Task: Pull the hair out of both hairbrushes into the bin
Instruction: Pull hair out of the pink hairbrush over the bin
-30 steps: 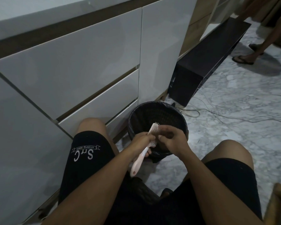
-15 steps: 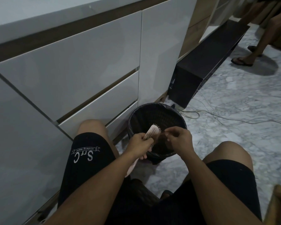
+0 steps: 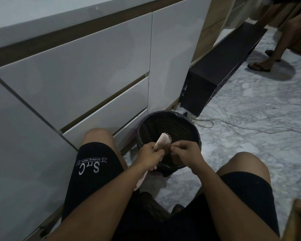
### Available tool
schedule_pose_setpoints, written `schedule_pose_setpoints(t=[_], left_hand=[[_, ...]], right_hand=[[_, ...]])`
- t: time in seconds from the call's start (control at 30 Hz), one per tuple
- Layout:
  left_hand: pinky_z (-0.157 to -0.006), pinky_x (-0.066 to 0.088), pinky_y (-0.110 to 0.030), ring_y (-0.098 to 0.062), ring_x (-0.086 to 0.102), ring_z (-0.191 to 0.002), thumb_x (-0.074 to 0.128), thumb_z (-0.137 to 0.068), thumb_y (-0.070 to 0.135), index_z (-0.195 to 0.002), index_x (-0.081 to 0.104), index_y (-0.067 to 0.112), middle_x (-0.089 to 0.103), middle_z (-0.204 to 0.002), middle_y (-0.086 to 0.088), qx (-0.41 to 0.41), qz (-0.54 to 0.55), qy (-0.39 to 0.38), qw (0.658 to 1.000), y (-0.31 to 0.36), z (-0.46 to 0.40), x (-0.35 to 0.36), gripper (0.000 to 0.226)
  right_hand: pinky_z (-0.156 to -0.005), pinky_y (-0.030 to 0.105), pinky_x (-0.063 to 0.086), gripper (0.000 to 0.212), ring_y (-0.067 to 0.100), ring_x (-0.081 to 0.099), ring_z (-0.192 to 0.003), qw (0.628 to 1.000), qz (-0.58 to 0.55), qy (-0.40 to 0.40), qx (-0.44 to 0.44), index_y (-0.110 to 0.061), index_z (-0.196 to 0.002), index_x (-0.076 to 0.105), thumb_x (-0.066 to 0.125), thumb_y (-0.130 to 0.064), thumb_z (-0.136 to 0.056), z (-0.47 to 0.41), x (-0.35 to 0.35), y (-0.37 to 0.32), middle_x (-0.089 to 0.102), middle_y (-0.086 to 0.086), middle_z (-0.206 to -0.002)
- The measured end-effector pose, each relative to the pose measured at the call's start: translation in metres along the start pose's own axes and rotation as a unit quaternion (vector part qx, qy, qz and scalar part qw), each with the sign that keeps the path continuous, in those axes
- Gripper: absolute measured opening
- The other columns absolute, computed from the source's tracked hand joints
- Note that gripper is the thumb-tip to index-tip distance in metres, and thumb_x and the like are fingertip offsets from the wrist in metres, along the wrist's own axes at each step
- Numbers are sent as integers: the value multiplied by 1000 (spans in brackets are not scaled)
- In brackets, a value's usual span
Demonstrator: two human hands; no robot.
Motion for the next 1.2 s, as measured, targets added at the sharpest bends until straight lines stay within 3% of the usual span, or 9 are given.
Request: schedule_pose_setpoints(t=[0.13,0.27,0.4,0.5,0.63,0.73,0.83,1.03,1.2], left_hand=[[-36,41,-21,-12,56,-37,57,-87,25,-109,63,14,70,-81,-8,-6,-11,39,999,-2,-4,-8,25],[-47,54,-30,-22,68,-63,60,-85,30,-110,63,14,71,-93,-11,-4,-43,86,995,-7,-10,-12,30],[-36,41,-20,-14,59,-44,59,-90,27,-115,61,12,70,-86,-9,-15,-6,59,998,-7,-10,-10,29],[-35,39,-20,-11,55,-37,59,-91,27,-114,61,12,69,-77,-7,-12,9,32,999,-5,-9,-6,27],[-37,41,-22,-10,56,-36,58,-91,29,-114,62,14,69,-72,-4,-12,10,12,1000,-5,-9,-2,28],[-36,40,-21,-9,54,-35,59,-91,30,-116,62,14,69,-72,-3,-11,11,5,1000,-5,-8,-2,30],[-35,38,-20,-9,52,-33,59,-92,28,-115,62,12,68,-71,-4,-9,22,10,1000,-3,-8,-3,29],[-36,39,-22,-11,53,-35,59,-92,28,-112,62,13,67,-72,-3,-4,20,11,1000,-1,-7,-2,25],[-39,39,-22,-20,56,-40,49,-86,18,-113,62,4,70,-80,-11,-55,62,-16,996,5,-8,-1,33]], right_hand=[[-78,31,57,12,17,69,-84,996,27,78,19,-18,-88,74,69,-8,-86,-7,-6,6,72,-2,-85],[-76,17,44,16,9,58,-87,987,98,127,-19,-15,-93,73,63,-3,-89,-6,-11,1,66,-5,-90],[-88,26,50,20,12,58,-95,991,108,78,-33,-19,-98,71,66,-5,-86,-6,-6,2,65,-3,-100],[-88,16,42,40,11,55,-105,990,107,24,-88,-23,-112,69,75,-5,-76,-4,1,0,60,-1,-117],[-98,20,37,42,4,48,-113,979,154,-1,-135,-24,-114,72,80,-14,-74,-1,10,-3,54,-8,-124],[-83,1,38,23,-7,55,-92,968,175,23,-179,-19,-99,78,77,-13,-78,1,11,-6,63,-12,-104],[-78,9,48,13,-3,61,-77,971,162,80,-159,-18,-90,80,75,-12,-79,-1,5,-2,71,-7,-89],[-70,1,37,14,5,62,-83,976,149,128,-99,-16,-94,79,72,-11,-82,-5,-1,7,74,-3,-95],[-78,2,41,43,6,63,-97,981,142,43,-128,-18,-113,71,75,-3,-73,-4,7,4,68,-4,-110]])
Point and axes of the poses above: each hand's wrist, its own z-axis away from the middle knuckle, its own x-axis out of the palm, y = z × x, the point moved 3 cm from there along -z, towards the middle knuckle
